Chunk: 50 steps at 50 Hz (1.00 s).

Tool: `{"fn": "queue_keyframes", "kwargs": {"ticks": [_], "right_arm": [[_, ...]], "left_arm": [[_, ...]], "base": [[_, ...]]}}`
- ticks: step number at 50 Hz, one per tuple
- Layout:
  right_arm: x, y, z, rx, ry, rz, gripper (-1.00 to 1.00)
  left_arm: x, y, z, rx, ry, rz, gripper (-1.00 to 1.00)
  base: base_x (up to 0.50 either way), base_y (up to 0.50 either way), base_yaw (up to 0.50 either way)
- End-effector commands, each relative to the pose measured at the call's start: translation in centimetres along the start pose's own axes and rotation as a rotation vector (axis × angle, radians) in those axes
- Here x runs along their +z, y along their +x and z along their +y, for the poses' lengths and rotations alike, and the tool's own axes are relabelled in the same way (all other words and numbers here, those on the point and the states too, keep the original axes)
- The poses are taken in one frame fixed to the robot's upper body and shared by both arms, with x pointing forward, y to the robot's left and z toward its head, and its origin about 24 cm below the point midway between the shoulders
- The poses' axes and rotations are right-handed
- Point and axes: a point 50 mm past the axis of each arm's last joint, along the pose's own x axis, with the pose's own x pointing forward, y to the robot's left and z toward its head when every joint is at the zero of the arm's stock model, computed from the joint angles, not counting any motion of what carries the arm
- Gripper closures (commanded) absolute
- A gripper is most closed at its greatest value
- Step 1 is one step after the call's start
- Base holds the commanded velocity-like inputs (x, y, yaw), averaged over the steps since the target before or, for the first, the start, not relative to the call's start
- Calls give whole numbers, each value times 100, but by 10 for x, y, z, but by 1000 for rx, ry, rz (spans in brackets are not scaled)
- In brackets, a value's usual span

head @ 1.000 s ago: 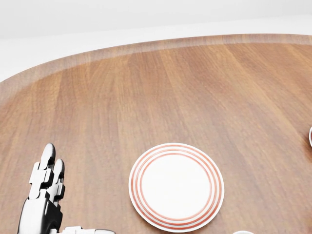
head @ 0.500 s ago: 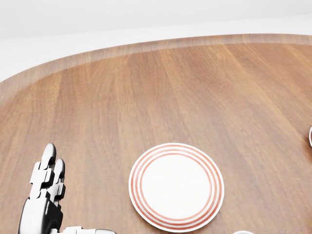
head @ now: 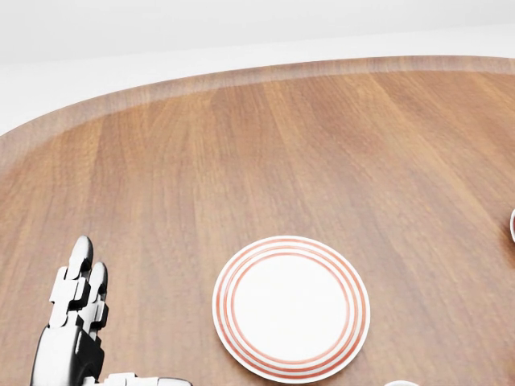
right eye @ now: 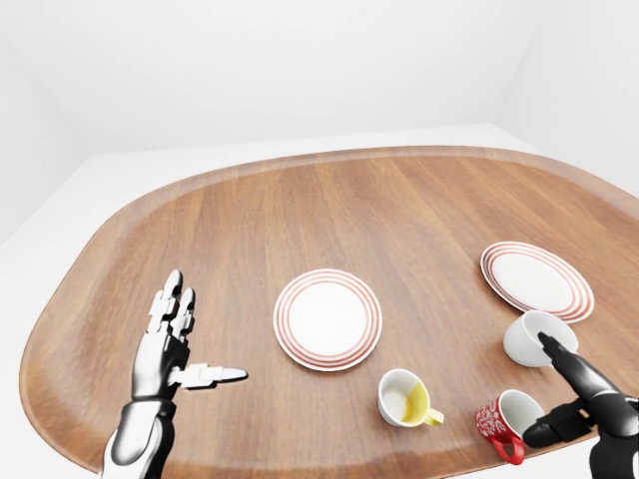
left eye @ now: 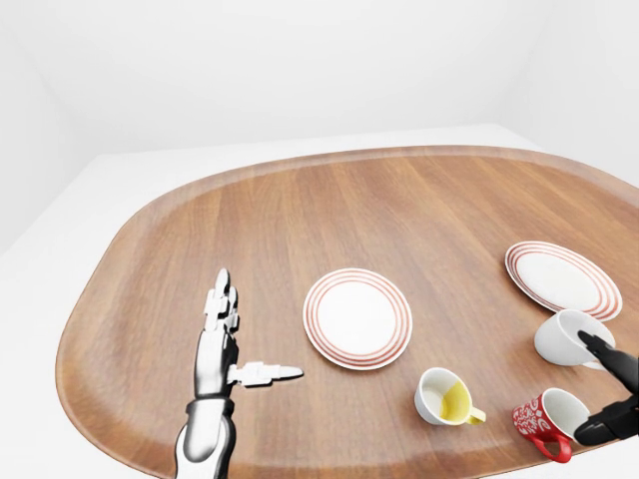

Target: Put the red mug on the left plate.

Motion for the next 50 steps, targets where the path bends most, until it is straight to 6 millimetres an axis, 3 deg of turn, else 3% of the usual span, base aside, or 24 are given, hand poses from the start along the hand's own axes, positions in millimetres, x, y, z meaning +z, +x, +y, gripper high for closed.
{"fn": "queue_keyframes", "kwargs": {"ticks": [1, 27, 50], "right_arm": [[-5, 4, 7, 35, 26, 9, -100], [-28, 22, 29, 136, 152, 72, -100], [-36, 33, 41, 158, 203, 116, -100]], "left_arm": [[0, 0, 0, 0, 0, 0, -100], [1, 2, -2, -8, 5, -7, -100], [1, 3, -3, -6, 8, -8, -100]], "base": [[0, 0, 0], [0, 0, 0], [0, 0, 0]]}}
